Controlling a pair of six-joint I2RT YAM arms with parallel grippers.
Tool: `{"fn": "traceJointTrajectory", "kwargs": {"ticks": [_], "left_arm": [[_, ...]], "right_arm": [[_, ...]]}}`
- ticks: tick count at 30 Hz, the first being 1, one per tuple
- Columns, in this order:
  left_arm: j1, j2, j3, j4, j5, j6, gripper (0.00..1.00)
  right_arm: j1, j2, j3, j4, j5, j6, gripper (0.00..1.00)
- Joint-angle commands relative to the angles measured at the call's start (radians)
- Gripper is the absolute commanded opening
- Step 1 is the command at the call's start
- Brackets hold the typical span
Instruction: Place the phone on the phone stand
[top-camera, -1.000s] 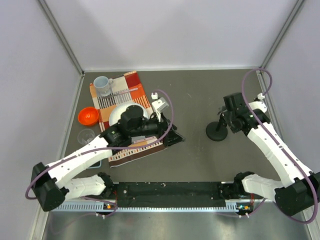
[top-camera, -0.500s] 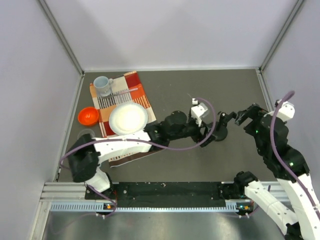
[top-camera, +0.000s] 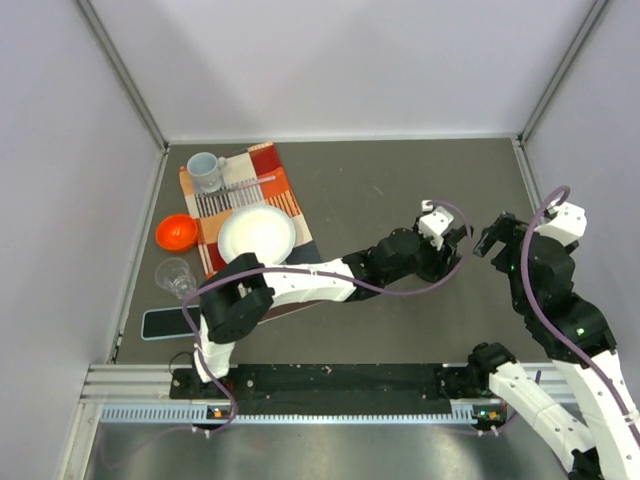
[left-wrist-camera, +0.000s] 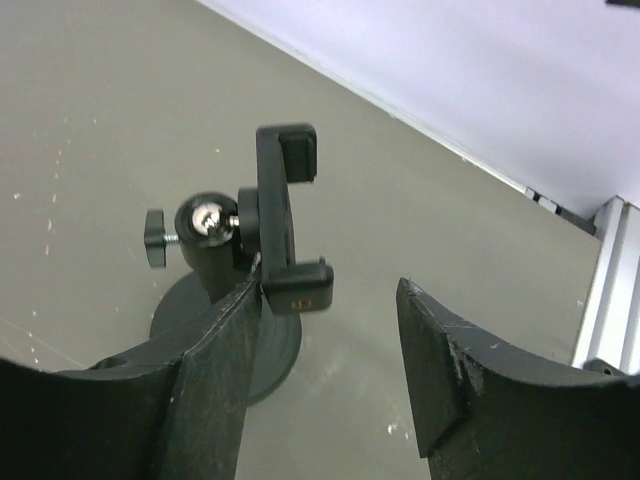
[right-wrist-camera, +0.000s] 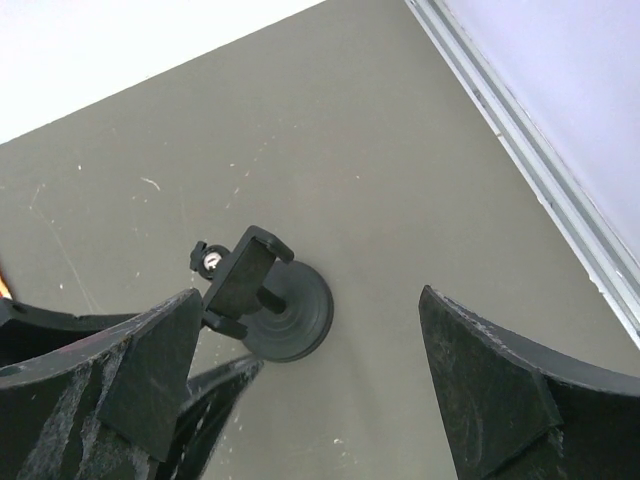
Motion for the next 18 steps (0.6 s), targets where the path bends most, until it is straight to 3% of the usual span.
{"fn": "traceJointTrajectory", "kwargs": {"ticks": [1,8,17,18], "left_arm": [[-0.006,0.035,0.084,0.092,-0.063,0.014,0.59],[-0.006,0.067,0.119,0.08,-0.095,0.055,0.45],[0.008,-0.004,0.095,-0.057,-0.086,0.188,0.0],[0.012,-0.017,0.086,-0.068,-0.065,0.193,0.0]], "right_arm": [[-0.007,-0.021,-0.008,0.035,0.017,-0.043,0.9],[-0.007,-0.012,-0.032,0.036,-0.009,-0.049,0.9],[-0.067,0.046,-0.078,0.051,-0.155,-0.06,0.91],[-0.088,0.052,-0.086,0.071,-0.222,-0.068,0.91]]}}
